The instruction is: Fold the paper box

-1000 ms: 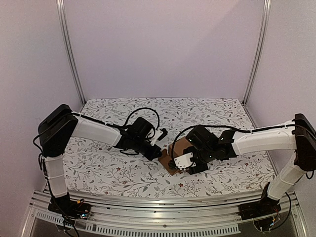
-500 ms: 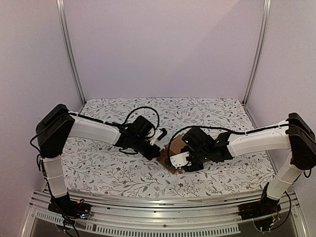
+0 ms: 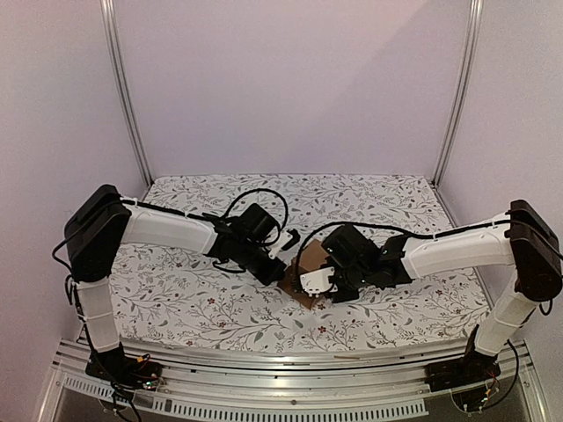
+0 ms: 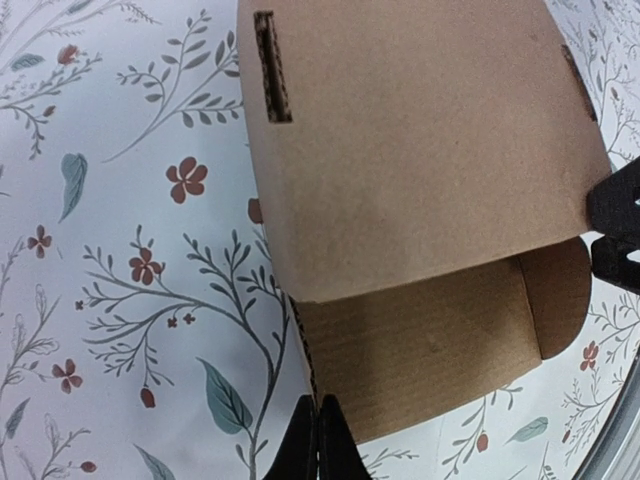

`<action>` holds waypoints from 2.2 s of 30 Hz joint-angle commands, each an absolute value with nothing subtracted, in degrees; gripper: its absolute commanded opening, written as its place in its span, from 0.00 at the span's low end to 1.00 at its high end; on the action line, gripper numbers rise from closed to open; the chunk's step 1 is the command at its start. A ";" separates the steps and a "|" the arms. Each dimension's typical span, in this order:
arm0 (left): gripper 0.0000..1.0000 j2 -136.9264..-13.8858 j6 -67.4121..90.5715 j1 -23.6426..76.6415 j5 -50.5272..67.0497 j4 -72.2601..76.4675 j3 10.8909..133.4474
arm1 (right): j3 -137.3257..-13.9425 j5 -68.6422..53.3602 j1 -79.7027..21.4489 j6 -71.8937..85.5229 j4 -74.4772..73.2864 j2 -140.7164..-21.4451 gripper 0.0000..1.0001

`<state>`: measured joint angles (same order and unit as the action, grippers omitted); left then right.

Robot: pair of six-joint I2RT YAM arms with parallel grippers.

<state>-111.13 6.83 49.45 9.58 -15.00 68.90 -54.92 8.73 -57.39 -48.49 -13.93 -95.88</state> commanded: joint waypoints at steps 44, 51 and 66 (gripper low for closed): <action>0.00 -110.32 7.59 51.68 7.16 -6.74 65.87 | -56.56 5.47 -57.50 -46.55 -22.07 -103.14 0.35; 0.00 -112.23 8.12 51.59 7.99 -14.99 73.19 | -56.16 4.41 -57.53 -47.54 -22.49 -103.14 0.35; 0.00 -115.81 8.05 50.37 9.57 -26.04 81.39 | -56.38 3.85 -57.60 -47.77 -23.24 -103.55 0.35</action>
<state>-117.16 7.60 49.71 5.10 -30.15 82.46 -58.57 8.88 -57.25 -48.10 -15.31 -99.09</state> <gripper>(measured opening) 0.006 0.351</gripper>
